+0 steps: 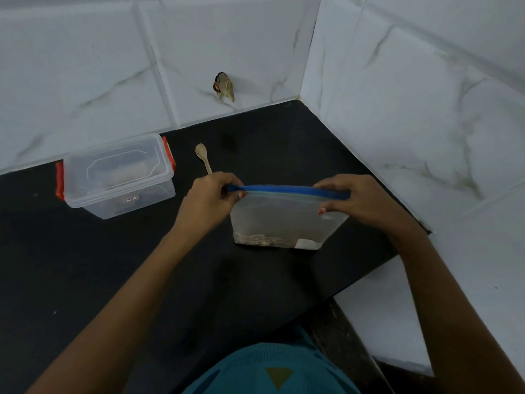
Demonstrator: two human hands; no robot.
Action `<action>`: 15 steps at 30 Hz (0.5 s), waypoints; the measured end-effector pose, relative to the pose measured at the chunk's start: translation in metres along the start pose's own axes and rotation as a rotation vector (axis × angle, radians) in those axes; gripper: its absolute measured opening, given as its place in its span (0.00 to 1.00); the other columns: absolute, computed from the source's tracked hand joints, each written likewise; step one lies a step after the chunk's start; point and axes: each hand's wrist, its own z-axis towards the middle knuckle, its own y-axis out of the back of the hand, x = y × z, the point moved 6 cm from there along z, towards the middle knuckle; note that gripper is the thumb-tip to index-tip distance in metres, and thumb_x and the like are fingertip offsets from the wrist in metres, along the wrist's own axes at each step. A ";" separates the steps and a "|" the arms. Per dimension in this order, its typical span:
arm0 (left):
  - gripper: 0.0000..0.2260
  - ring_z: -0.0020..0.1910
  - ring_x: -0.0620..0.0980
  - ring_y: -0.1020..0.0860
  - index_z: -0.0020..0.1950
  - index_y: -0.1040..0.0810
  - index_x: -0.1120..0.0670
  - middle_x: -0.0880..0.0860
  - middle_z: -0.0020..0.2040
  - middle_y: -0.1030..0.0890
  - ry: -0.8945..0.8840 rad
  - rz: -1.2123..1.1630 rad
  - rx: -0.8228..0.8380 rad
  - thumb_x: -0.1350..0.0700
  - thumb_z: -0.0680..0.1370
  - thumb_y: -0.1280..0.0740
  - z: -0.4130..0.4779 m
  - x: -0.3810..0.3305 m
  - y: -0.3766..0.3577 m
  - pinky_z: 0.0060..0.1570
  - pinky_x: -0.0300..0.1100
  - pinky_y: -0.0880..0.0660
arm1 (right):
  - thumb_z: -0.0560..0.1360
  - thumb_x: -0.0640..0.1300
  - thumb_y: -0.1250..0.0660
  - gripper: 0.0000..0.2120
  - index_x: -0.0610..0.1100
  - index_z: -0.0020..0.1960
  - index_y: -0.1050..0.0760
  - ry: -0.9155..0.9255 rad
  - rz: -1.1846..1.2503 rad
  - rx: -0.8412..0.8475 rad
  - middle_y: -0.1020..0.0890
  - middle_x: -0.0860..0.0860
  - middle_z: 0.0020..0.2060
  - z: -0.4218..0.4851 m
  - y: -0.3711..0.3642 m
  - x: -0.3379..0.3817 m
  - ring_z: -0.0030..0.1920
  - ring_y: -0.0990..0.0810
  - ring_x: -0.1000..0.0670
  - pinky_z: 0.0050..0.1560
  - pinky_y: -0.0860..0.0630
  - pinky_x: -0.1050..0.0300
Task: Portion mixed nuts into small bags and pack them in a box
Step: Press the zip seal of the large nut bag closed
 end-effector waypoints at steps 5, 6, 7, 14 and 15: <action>0.08 0.47 0.42 0.27 0.55 0.24 0.56 0.48 0.49 0.26 0.024 0.000 0.029 0.60 0.76 0.35 0.000 0.011 0.002 0.42 0.32 0.31 | 0.71 0.35 0.31 0.13 0.38 0.55 0.23 -0.077 -0.108 -0.078 0.24 0.50 0.46 -0.007 0.012 -0.022 0.42 0.28 0.61 0.40 0.33 0.75; 0.09 0.48 0.42 0.27 0.56 0.24 0.56 0.48 0.49 0.26 0.019 0.000 0.032 0.60 0.77 0.36 0.000 0.011 0.003 0.43 0.32 0.31 | 0.71 0.34 0.32 0.12 0.38 0.54 0.23 -0.087 -0.105 -0.100 0.24 0.51 0.45 -0.007 0.011 -0.023 0.40 0.29 0.61 0.39 0.33 0.76; 0.09 0.49 0.42 0.27 0.56 0.24 0.56 0.48 0.49 0.26 0.012 0.000 0.030 0.61 0.77 0.36 0.000 0.010 0.003 0.45 0.32 0.32 | 0.70 0.34 0.31 0.11 0.38 0.53 0.22 -0.095 -0.096 -0.132 0.23 0.51 0.44 -0.007 0.011 -0.025 0.39 0.28 0.61 0.38 0.33 0.78; 0.11 0.44 0.39 0.27 0.58 0.23 0.58 0.48 0.49 0.26 -0.021 -0.020 -0.118 0.63 0.76 0.36 -0.003 0.006 0.023 0.42 0.27 0.32 | 0.68 0.34 0.29 0.10 0.38 0.50 0.21 -0.108 0.059 -0.273 0.22 0.51 0.41 -0.005 0.018 -0.021 0.38 0.25 0.63 0.39 0.30 0.80; 0.10 0.41 0.38 0.27 0.58 0.23 0.58 0.48 0.48 0.26 -0.018 -0.025 -0.132 0.63 0.76 0.36 -0.002 0.007 0.026 0.41 0.27 0.32 | 0.68 0.34 0.29 0.11 0.39 0.51 0.22 -0.098 0.086 -0.288 0.22 0.51 0.42 -0.005 0.019 -0.021 0.39 0.25 0.63 0.40 0.29 0.79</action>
